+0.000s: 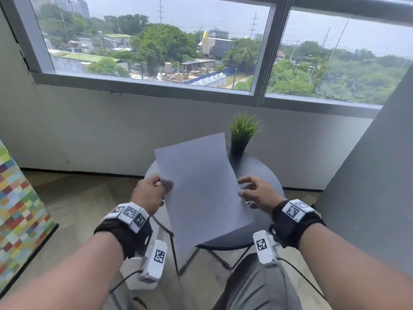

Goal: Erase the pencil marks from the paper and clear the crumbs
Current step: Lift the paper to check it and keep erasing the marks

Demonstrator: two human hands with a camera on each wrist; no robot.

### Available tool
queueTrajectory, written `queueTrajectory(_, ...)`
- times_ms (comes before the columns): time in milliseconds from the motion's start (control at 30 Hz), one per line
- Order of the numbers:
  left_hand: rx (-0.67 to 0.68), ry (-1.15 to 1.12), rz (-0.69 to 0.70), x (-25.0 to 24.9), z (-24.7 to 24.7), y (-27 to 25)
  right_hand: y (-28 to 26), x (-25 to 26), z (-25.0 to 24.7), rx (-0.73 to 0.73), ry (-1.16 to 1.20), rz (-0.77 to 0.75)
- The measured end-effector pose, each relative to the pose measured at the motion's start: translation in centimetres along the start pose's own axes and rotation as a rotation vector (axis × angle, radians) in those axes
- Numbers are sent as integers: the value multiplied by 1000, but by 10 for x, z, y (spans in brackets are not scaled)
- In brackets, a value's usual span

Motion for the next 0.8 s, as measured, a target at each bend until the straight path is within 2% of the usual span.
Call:
queueTrajectory(100, 43, -101, 126, -39, 5, 23, -4, 35, -16, -59, 17, -91)
queueTrajectory(267, 94, -192, 223, -86, 14, 43, -11, 77, -29, -89, 30, -191)
queueTrajectory(433, 102, -228, 227, -95, 12, 48, -13, 94, -33, -160, 69, -280)
queueTrajectory(567, 112, -258, 223, -86, 11, 50, -5, 92, -31, -300, -123, -358)
queueTrajectory(633, 108, -226, 196, -73, 10, 48, 0, 80, -24, -294, -180, -324)
queueTrajectory(733, 148, -79, 93, -36, 10, 40, 3, 53, -4, -195, -392, -126)
queueTrajectory(800, 180, 41, 57, -20, 8, 35, 6, 42, 2, -149, -375, -47)
Point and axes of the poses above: each hand's wrist, its own y-axis towards the middle knuckle, its own z-axis out of the palm, x = y × z, the point moved 3 cm from there along y, towards the middle knuckle, and after that the axes turned 15 degrees about z, right-handed, at the moved point
